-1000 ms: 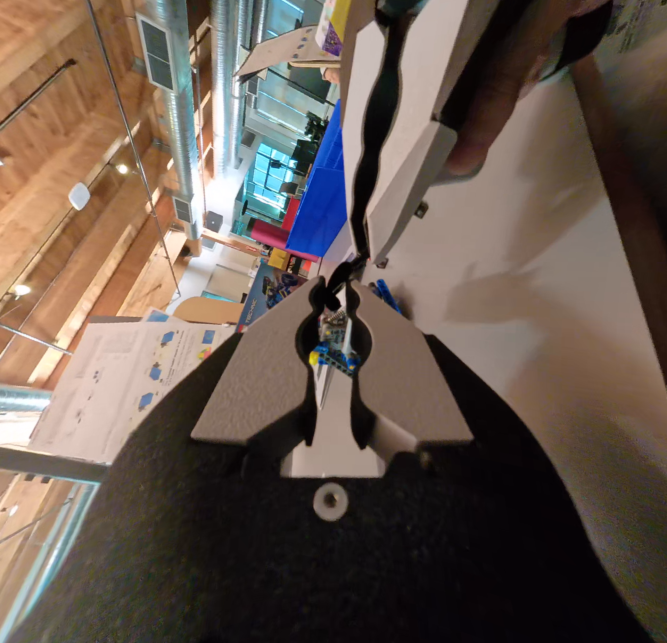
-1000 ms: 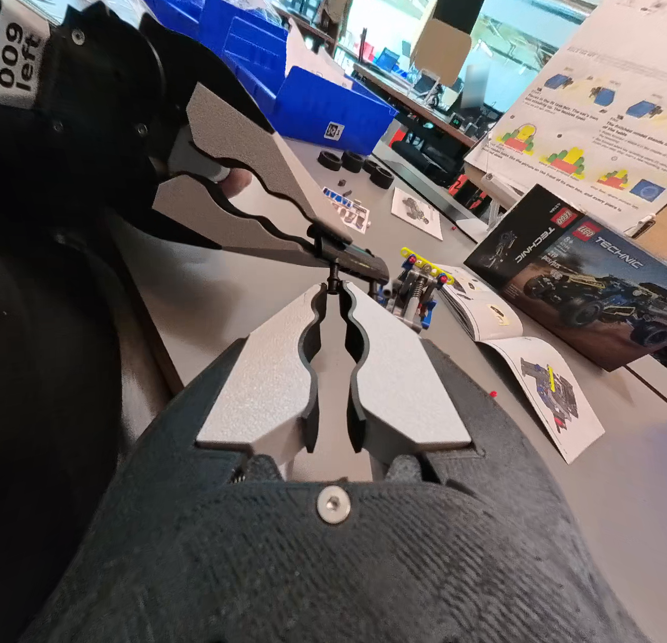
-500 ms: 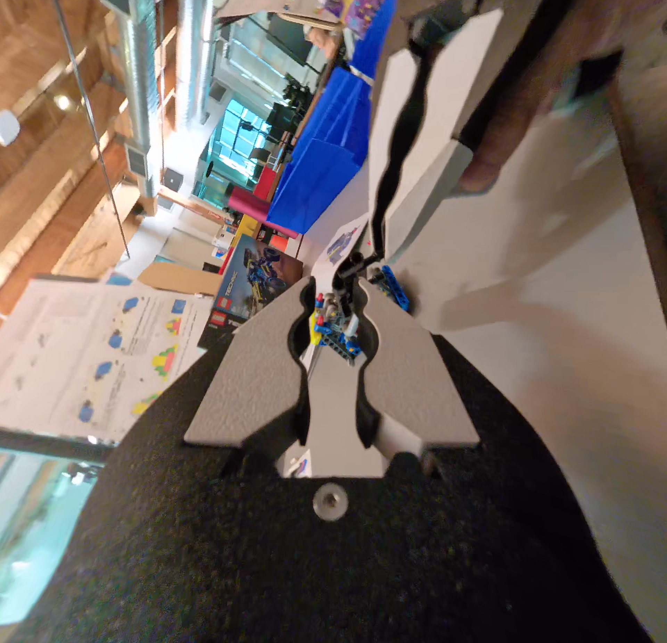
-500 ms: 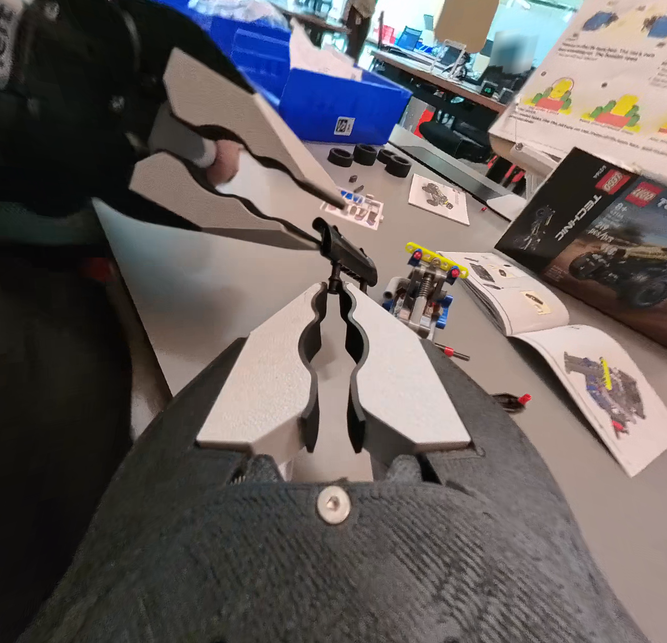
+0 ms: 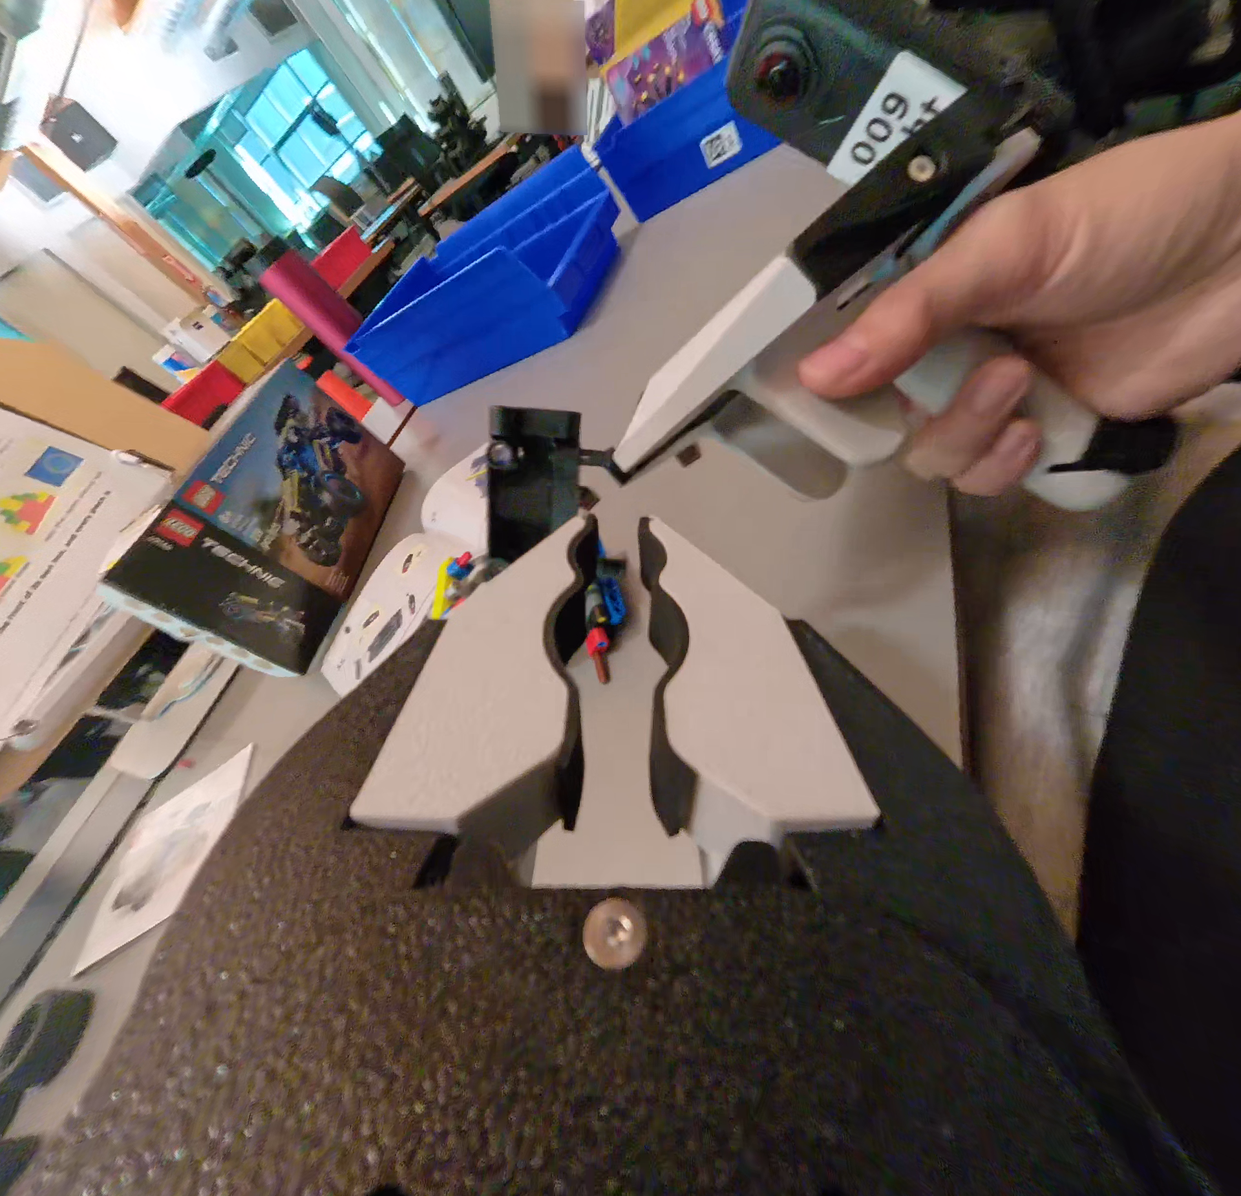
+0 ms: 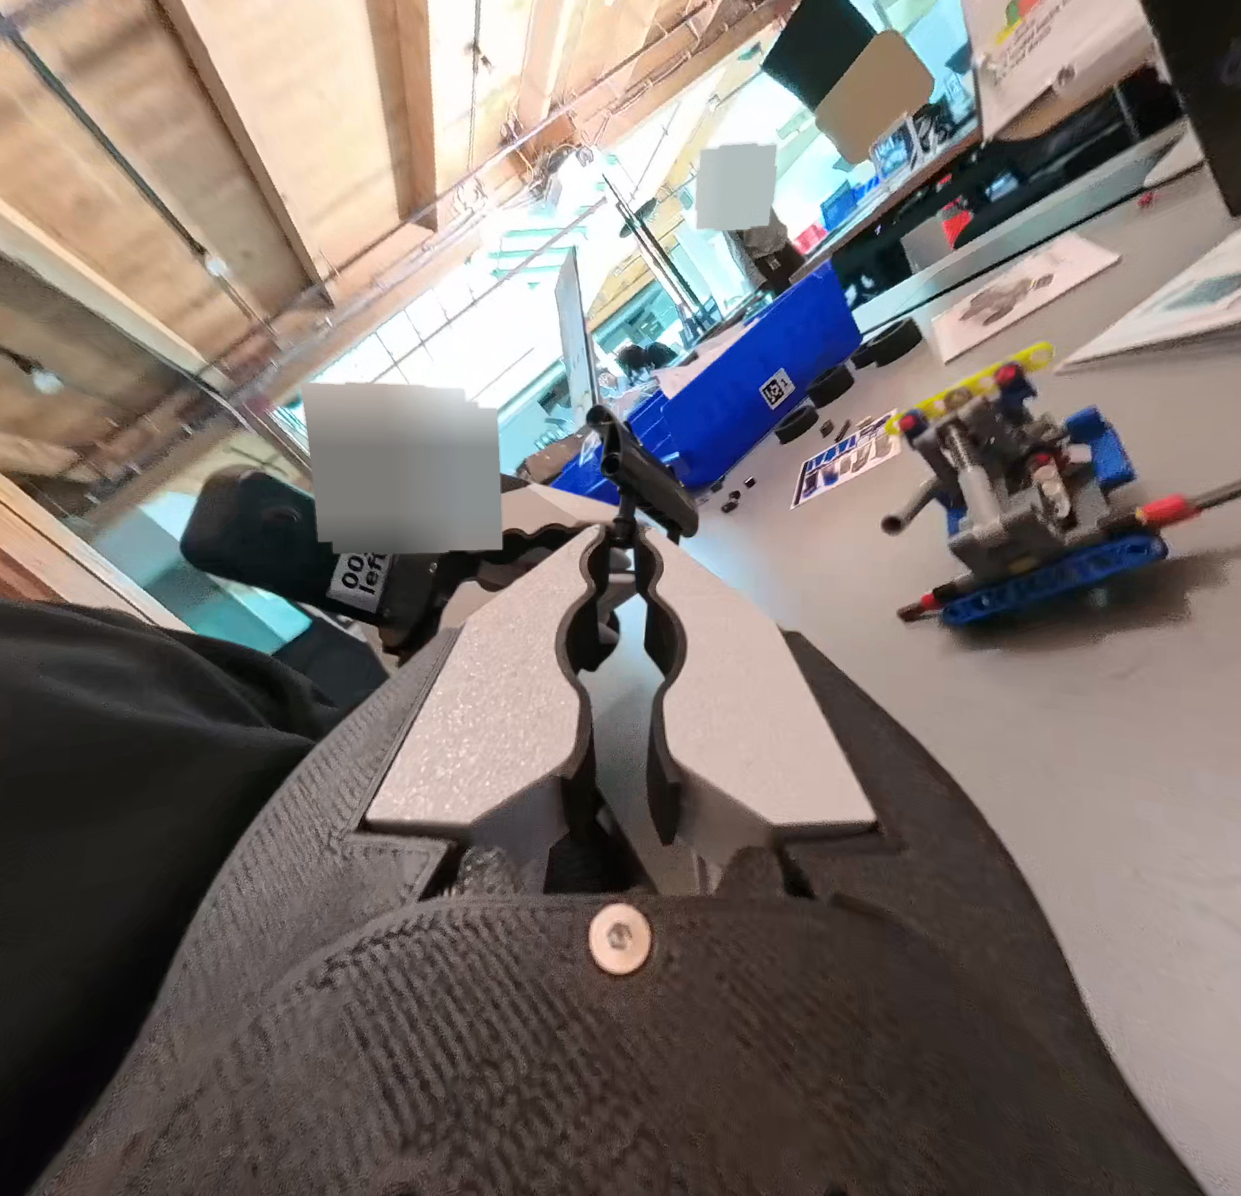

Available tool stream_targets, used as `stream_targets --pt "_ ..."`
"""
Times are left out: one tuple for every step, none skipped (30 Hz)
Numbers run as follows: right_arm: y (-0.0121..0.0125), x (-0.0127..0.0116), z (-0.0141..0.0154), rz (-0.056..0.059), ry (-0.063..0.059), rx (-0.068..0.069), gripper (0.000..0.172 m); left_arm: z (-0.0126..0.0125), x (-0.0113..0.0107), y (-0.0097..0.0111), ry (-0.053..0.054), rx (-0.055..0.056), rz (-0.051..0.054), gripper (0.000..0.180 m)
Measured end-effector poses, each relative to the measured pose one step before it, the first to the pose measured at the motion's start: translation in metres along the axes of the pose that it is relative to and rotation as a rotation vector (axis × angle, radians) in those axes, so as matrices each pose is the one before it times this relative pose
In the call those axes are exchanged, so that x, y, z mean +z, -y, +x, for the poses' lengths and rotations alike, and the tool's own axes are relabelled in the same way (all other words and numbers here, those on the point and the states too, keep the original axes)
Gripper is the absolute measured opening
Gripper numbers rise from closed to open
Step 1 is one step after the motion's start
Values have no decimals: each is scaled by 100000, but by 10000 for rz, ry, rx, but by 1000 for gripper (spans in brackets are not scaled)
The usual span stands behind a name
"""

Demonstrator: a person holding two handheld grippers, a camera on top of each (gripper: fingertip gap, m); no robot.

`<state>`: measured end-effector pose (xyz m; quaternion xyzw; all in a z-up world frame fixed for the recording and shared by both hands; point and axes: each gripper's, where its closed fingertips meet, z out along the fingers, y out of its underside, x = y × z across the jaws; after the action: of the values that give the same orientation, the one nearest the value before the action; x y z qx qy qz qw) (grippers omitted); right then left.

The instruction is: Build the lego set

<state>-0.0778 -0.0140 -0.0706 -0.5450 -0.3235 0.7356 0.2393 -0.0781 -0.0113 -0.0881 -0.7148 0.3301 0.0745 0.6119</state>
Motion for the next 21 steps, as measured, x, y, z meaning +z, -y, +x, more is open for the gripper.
stream_targets --pt "-185 -147 190 10 -24 353 3 -313 53 -99 284 200 -118 6" --pt "-119 -166 203 32 -15 342 3 -180 2 81 188 293 -4 5" --pt "-143 -148 178 -6 34 422 4 26 12 81 26 278 -5 5" --pt "-140 -105 105 0 98 406 3 -66 50 -49 63 124 -102 6" --pt "-69 -78 172 36 45 351 3 -155 46 -56 99 51 -104 6" --pt "-128 -23 265 -9 -30 212 4 204 86 69 -145 83 8 8" --pt "-227 38 210 -107 -9 131 4 406 136 58 -288 56 29 10" --pt "-194 74 78 -88 42 121 3 116 213 -160 -108 -6 -116 11" --pt "-107 57 145 -26 -37 127 4 83 220 -244 -99 55 -167 11" --pt "-7 -57 277 7 -111 18 3 75 217 -237 -125 70 -168 9" --pt "-234 -92 254 -203 -63 -12 4 51 205 -358 -140 69 -263 3" --pt "-362 -125 319 -311 -98 -72 4 215 200 -333 -285 129 -255 1" --pt "-426 -143 168 -361 -24 -102 5 432 188 -190 -412 96 -140 0" --pt "-508 -135 -87 -436 105 -31 5 454 206 -206 -439 63 -153 0" --pt "-630 -181 -331 -597 183 -74 4 497 242 -489 -505 120 -332 0" --pt "-794 -273 -126 -836 -77 -331 7 740 274 -654 -712 231 -441 0" --pt "-808 -439 381 -907 -535 -733 10 637 268 -588 -649 263 -388 0" --pt "-609 -563 797 -765 -927 -1055 22 250 257 -376 -360 224 -228 0" --pt "-379 -577 1178 -590 -1215 -1158 39 296 284 -184 -373 190 -76 0" --pt "-97 -402 1146 -384 -1152 -1221 52 465 353 -218 -520 29 -105 0" --pt "236 -140 605 -89 -761 -1047 59 327 407 -230 -422 -117 -137 0"
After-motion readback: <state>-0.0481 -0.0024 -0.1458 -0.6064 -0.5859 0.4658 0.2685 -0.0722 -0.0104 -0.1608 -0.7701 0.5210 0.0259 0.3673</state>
